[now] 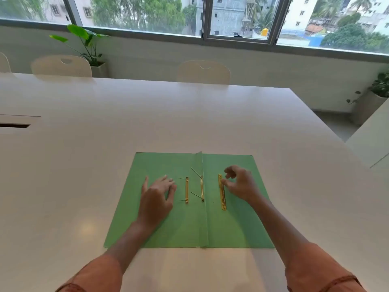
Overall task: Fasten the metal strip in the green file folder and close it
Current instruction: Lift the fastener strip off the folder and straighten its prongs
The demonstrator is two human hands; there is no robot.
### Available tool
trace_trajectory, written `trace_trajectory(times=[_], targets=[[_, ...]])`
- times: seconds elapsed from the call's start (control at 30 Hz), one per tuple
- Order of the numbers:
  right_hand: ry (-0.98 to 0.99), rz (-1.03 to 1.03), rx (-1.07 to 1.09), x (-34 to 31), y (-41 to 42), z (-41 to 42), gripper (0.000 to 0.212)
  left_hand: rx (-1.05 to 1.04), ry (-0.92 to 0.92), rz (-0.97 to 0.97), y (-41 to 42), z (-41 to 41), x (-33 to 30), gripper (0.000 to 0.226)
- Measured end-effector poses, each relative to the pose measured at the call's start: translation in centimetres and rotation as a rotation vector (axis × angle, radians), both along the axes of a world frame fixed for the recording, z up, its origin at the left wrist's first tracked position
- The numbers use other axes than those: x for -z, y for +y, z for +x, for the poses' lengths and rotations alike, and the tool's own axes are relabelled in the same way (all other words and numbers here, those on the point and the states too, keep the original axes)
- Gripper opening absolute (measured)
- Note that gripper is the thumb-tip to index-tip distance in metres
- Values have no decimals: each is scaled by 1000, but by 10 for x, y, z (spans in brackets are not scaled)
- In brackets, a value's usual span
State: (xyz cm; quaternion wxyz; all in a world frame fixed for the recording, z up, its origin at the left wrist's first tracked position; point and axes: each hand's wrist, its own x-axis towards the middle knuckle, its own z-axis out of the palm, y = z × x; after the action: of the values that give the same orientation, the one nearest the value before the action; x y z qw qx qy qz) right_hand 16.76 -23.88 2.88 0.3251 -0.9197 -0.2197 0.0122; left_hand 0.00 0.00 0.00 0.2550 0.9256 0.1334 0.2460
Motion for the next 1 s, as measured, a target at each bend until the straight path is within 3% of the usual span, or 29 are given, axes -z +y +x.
trace_trajectory(times=[0.13, 0.47, 1.0], targets=[[155, -102, -82, -8, 10, 10, 45, 15, 4, -58, -27, -10, -1, 21], [212, -243, -161, -7, 18, 36, 39, 10, 11, -143, -47, -11, 5, 28], [295, -238, -173, -12, 21, 51, 39, 33, -12, -139, -63, 0, 4, 29]])
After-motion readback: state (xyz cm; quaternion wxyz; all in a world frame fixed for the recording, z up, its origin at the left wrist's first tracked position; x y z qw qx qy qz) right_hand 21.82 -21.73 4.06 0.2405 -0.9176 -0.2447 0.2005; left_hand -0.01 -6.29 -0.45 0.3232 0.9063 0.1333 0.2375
